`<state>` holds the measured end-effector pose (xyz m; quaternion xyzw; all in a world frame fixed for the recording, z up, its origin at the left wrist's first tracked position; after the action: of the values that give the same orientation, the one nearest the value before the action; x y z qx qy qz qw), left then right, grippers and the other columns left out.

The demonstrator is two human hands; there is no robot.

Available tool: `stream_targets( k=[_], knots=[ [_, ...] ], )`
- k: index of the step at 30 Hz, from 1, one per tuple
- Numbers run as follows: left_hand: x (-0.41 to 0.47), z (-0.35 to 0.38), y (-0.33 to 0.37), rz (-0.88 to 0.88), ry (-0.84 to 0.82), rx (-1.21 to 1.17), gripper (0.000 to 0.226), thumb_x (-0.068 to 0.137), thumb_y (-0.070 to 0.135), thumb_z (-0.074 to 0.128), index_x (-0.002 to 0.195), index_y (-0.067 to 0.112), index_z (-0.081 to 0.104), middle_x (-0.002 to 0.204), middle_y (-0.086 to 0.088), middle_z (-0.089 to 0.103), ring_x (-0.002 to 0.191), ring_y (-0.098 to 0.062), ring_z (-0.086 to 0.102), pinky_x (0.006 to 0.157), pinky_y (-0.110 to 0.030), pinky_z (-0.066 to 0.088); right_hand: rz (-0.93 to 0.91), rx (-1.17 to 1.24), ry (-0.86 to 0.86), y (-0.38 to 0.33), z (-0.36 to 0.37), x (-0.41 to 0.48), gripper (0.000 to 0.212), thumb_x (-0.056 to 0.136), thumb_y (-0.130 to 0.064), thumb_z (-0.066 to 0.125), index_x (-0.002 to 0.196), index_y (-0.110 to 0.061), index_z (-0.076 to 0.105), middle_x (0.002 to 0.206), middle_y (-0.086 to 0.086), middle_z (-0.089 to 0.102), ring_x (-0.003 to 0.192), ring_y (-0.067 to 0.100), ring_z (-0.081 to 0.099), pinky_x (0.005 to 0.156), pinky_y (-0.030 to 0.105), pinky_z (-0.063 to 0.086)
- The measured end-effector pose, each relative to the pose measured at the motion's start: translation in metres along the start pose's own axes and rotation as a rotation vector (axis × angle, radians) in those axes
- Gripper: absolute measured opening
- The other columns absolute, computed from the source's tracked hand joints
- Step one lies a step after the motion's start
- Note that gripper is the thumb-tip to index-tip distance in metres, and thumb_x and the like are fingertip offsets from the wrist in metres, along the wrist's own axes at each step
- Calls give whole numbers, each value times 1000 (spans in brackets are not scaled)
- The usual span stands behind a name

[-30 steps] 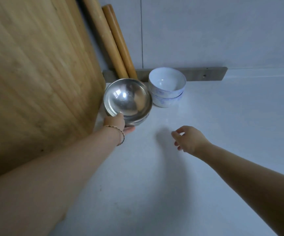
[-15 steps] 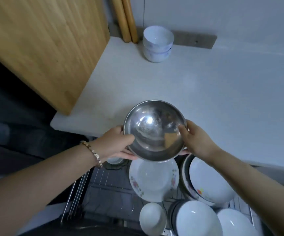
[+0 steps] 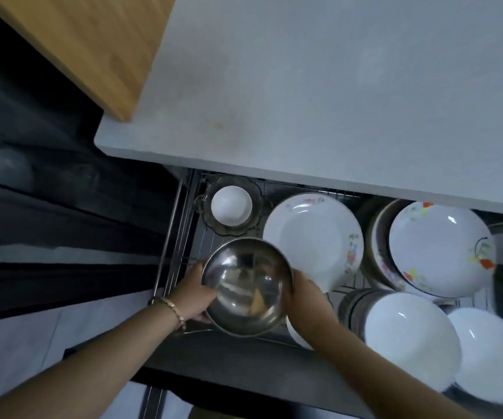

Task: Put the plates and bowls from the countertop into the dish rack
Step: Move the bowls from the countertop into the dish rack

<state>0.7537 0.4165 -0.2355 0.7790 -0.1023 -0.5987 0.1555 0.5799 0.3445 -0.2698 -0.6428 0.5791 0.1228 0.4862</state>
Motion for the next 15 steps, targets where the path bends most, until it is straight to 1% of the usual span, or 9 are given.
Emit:
stream_targets(
  k=[2, 5, 6, 8, 9, 11, 12, 13, 15],
  knots=[
    [31, -7, -20, -59, 24, 53, 28, 93, 14, 52, 119, 20, 41, 117, -10, 57, 85, -24, 63, 68, -42, 58, 75, 50, -50, 5, 32, 20, 34, 99, -29, 35, 128, -18, 49, 125, 6, 60, 116, 26, 57, 104, 38, 41],
    [75, -12, -44, -74, 9, 222, 24, 94, 25, 49, 116, 14, 46, 110, -12, 62, 93, -29, 66, 76, -47, 59, 254, 124, -82, 20, 70, 42, 30, 98, -24, 33, 117, -16, 54, 122, 8, 61, 113, 26, 56, 101, 40, 43],
    [86, -11, -49, -59, -14, 277, 23, 94, 25, 49, 114, 15, 49, 108, -12, 63, 95, -27, 66, 81, -45, 58, 297, 124, -81, 25, 80, 47, 30, 98, -23, 32, 115, -16, 54, 122, 8, 61, 112, 26, 57, 101, 40, 43],
    [103, -7, -55, -16, -37, 339, 33, 92, 21, 51, 125, 15, 48, 112, -12, 62, 99, -24, 63, 88, -38, 55, 339, 84, -74, 27, 86, 52, 30, 98, -19, 31, 118, -13, 53, 122, 10, 61, 112, 27, 57, 98, 37, 45],
    [109, -5, -56, -11, -49, 352, 43, 91, 21, 52, 133, 16, 41, 117, -12, 61, 102, -24, 61, 87, -36, 53, 351, 52, -58, 28, 87, 53, 31, 99, -17, 31, 121, -10, 50, 123, 12, 60, 113, 29, 57, 91, 33, 47],
    [115, 1, -57, -20, -83, 369, 57, 92, 29, 53, 142, 22, 28, 118, -9, 60, 98, -24, 62, 80, -35, 53, 381, 35, -50, 29, 85, 53, 32, 99, -13, 33, 127, -4, 46, 124, 17, 57, 115, 34, 55, 74, 26, 43],
    [116, 5, -56, -21, -99, 369, 59, 92, 32, 53, 143, 25, 24, 114, -7, 61, 94, -23, 63, 77, -35, 55, 398, 32, -36, 28, 82, 53, 32, 98, -12, 35, 126, -3, 47, 123, 18, 58, 114, 34, 56, 74, 28, 43],
    [118, 8, -56, -20, -113, 366, 61, 92, 31, 53, 144, 25, 21, 107, -4, 60, 88, -22, 64, 74, -34, 55, 408, 7, -15, 30, 80, 55, 30, 95, -11, 38, 123, -5, 49, 120, 17, 61, 111, 34, 57, 80, 31, 45],
    [121, 11, -56, -28, -130, 366, 65, 92, 20, 53, 146, 25, 18, 91, 1, 56, 72, -14, 59, 57, -26, 52, 417, -53, 6, 30, 76, 56, 27, 92, -10, 40, 115, -7, 54, 115, 15, 64, 108, 33, 60, 87, 35, 47]
  ],
)
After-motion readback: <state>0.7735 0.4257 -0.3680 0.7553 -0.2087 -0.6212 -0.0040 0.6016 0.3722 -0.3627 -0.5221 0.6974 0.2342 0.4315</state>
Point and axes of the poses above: each hand's wrist, its own x-axis towards the middle knuckle, its own z-axis out of the palm, y = z × x, the point moved 5 cm from there along x, towards the middle knuckle
